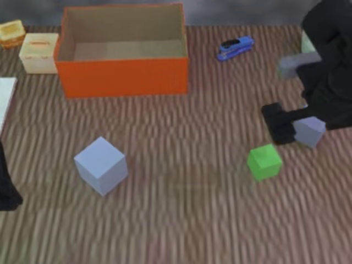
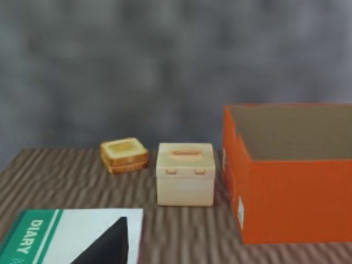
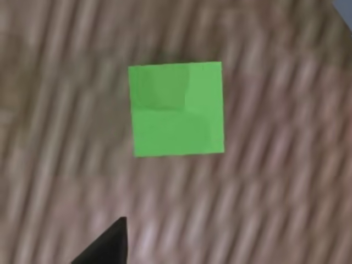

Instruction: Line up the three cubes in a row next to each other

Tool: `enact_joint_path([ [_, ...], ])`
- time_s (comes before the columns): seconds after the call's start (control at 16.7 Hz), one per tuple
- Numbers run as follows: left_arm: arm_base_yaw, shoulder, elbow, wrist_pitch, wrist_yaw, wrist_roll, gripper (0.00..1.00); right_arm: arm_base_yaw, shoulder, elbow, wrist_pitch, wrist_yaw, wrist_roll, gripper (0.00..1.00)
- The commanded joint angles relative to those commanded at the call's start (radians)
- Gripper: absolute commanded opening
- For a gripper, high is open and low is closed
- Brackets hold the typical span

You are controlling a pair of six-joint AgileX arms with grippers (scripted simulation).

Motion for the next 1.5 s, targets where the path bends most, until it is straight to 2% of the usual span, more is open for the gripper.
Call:
enact_joint_path([
  [0.36, 0.000, 0.000, 0.000, 0.000, 0.000, 0.000, 1.00, 0.073, 0.316, 0.271, -0.164, 0.002, 0.019, 1.00],
  [0.84, 0.000, 0.000, 0.000, 0.000, 0.000, 0.000, 1.00, 0.077, 0.351, 0.298, -0.177, 0.003, 0.021, 1.00],
  [1.32, 0.000, 0.000, 0.000, 0.000, 0.000, 0.000, 1.00, 0.083, 0.467, 0.149, 0.093, 0.004, 0.024, 1.00],
  [1.5, 0.000, 0.000, 0.000, 0.000, 0.000, 0.000, 1.00, 0.083, 0.485, 0.129, 0.125, 0.004, 0.025, 1.00],
])
